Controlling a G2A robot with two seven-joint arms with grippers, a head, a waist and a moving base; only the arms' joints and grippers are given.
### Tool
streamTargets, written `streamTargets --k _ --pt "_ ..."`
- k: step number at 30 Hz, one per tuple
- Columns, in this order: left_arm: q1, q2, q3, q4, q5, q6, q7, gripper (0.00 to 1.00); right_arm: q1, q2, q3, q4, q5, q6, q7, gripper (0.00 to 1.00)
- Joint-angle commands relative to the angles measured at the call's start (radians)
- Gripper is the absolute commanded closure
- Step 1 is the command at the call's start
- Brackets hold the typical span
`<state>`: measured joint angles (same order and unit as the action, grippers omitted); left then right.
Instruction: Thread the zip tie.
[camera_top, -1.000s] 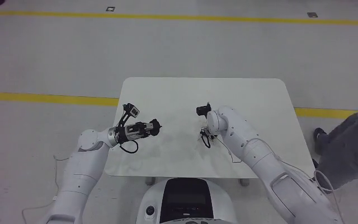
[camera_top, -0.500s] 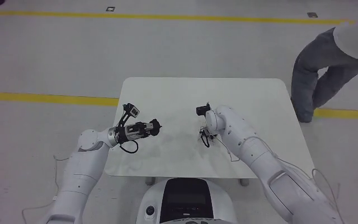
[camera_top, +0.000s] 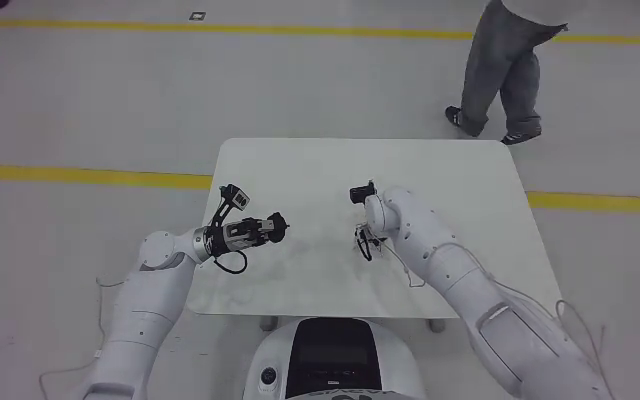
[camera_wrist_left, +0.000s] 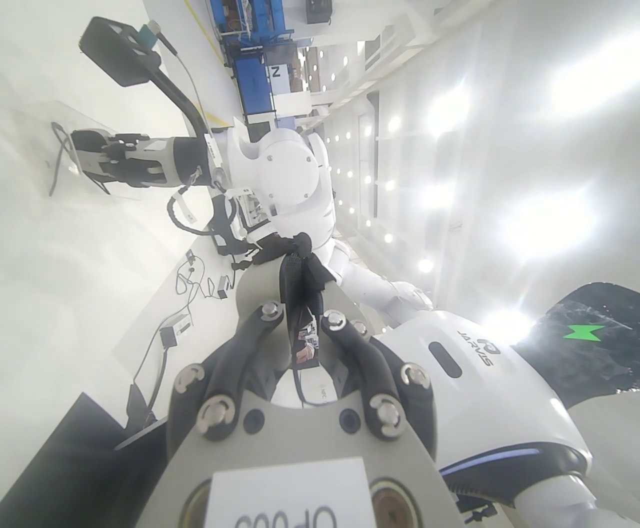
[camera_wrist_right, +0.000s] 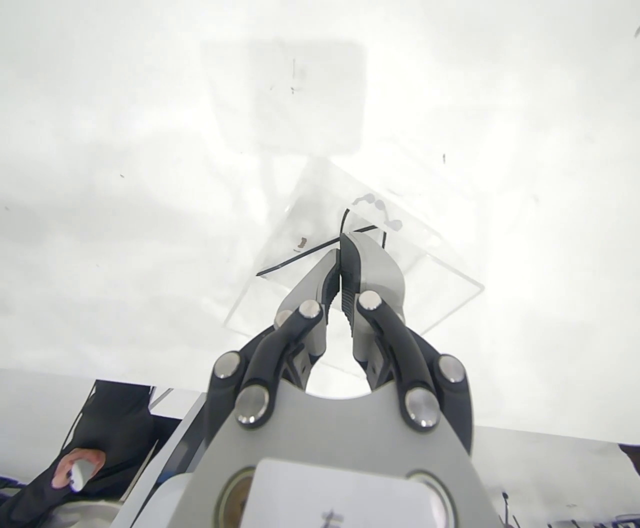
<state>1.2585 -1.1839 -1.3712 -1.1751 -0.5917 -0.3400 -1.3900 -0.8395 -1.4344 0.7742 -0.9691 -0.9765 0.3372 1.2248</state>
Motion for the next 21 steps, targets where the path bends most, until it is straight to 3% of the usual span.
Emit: streamTargets --k 1,11,21 --pt "0.0 0.0 0.0 0.0 0.0 0.0 0.0 1.0 -0.013 0.007 0.014 -0.038 -0.013 0.003 0.01 1.0" --pt "0.0 0.0 0.0 0.0 0.0 0.0 0.0 1.0 -0.126 0.057 0.13 -0.265 -0.045 -0.021 0.045 1.0" --pt "0.0 0.0 0.0 0.0 0.0 0.0 0.0 1.0 -0.299 0.11 0.34 -0.499 0.099 -0.143 0.004 1.0"
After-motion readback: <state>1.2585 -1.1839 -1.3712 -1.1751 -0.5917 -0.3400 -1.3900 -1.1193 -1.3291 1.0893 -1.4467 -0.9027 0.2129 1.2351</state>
